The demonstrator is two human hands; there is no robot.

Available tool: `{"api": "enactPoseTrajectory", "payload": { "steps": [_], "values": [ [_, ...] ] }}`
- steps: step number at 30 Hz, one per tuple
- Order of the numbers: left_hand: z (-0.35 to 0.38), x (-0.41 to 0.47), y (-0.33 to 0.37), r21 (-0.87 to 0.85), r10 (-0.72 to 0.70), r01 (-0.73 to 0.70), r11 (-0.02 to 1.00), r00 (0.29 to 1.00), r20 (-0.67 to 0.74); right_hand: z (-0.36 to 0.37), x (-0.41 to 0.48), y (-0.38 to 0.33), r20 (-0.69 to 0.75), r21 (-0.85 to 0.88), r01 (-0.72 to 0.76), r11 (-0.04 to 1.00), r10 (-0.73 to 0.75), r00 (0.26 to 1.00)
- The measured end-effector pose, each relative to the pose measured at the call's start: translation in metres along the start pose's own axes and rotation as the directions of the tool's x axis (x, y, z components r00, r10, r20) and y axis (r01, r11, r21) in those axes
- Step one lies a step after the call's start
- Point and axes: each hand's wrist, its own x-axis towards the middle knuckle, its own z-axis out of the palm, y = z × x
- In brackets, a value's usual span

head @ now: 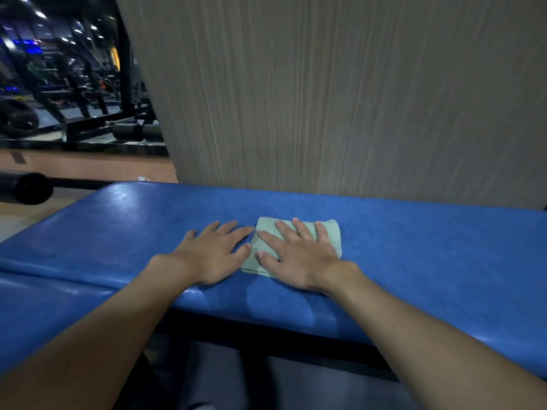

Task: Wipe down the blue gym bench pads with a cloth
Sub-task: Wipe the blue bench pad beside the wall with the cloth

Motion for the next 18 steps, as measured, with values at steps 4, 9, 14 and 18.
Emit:
{"api": "enactPoseTrajectory", "payload": {
  "steps": [4,9,14,18],
  "values": [
    [-0.001,0.004,0.019,-0.002,0.048,-0.048,0.999,0.999,0.021,-0.002,-0.016,0.024,-0.002,-0.010,-0.023,1.000,0.023,1.000],
    [0.001,0.013,0.046,0.052,0.085,-0.087,0.995,0.996,0.035,-0.006,-0.052,0.071,-0.002,0.011,-0.100,0.995,0.100,0.995],
    [0.002,0.023,0.099,0.046,0.202,-0.204,0.978,0.979,0.026,-0.008,-0.097,0.124,-0.015,0.022,-0.204,0.979,0.204,0.979],
    [0.007,0.032,0.156,0.029,0.310,-0.310,0.950,0.951,0.026,-0.009,-0.134,0.168,-0.039,0.028,-0.286,0.958,0.287,0.957]
  ]
}}
